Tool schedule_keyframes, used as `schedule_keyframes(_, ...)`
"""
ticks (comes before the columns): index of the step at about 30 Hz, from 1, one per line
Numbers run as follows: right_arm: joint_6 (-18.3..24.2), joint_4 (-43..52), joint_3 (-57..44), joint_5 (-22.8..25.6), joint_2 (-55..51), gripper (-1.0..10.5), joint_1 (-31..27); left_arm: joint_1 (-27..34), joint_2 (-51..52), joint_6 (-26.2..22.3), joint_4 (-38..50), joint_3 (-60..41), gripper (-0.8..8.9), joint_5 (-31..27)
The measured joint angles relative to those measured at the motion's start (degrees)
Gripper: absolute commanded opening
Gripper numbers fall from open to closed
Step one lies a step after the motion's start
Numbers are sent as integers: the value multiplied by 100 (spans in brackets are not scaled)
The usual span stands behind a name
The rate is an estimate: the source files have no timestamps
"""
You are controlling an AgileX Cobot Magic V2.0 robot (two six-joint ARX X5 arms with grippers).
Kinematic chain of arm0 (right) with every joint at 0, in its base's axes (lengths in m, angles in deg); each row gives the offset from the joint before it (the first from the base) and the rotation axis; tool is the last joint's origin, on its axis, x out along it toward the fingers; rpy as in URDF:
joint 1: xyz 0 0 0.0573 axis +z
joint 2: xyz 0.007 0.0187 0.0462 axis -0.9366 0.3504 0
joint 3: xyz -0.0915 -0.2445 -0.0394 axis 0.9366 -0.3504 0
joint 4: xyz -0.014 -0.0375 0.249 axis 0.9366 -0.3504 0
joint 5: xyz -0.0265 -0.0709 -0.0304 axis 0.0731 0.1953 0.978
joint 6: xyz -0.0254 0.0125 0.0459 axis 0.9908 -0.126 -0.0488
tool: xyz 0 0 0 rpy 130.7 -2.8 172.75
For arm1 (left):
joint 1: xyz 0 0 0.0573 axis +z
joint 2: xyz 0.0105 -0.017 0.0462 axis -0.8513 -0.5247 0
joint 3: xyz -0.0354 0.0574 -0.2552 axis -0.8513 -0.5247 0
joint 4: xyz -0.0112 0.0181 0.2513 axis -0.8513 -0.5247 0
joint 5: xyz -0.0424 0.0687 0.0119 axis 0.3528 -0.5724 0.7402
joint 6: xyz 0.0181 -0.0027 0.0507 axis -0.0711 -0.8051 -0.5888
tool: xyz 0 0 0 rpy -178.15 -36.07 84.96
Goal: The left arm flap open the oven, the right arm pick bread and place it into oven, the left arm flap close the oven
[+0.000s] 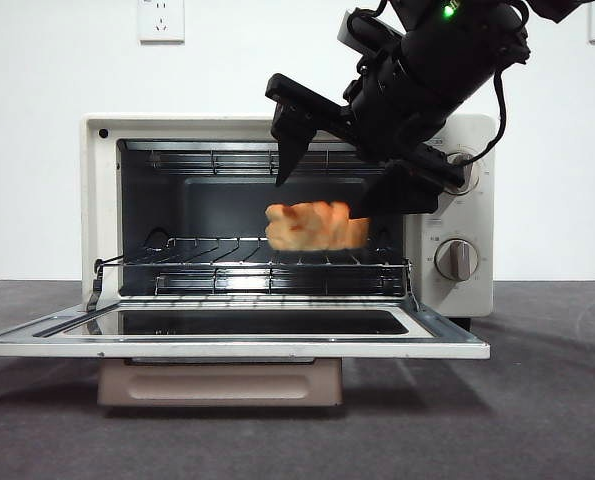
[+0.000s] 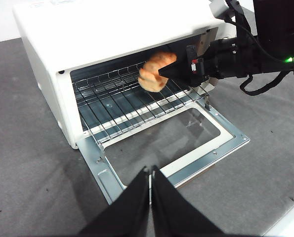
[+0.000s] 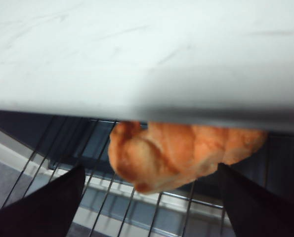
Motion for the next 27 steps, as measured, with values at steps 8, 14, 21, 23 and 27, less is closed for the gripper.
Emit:
schedule_keyframes(8,-197,-850,0,-249,-682,428,170,0,-7,15,-11,0,8,-195)
schedule_keyframes(14,-125,-1932,0,-452,-1873,427,682,31,-402,382,-149,4,7,-350)
schedule_keyframes(21,87,-3486,0,-1187,-3407,427,717,490,-1266,608,-192,527,7,179)
schedule_keyframes(23,173,-3974,0,-1187,-3886,427,680,710,-1550,599,-181,826,7,619)
schedule_keyframes(27,358,-4911,9,-1172,-5021,427,573,1453,-2319,490,-83,1187,7,1954)
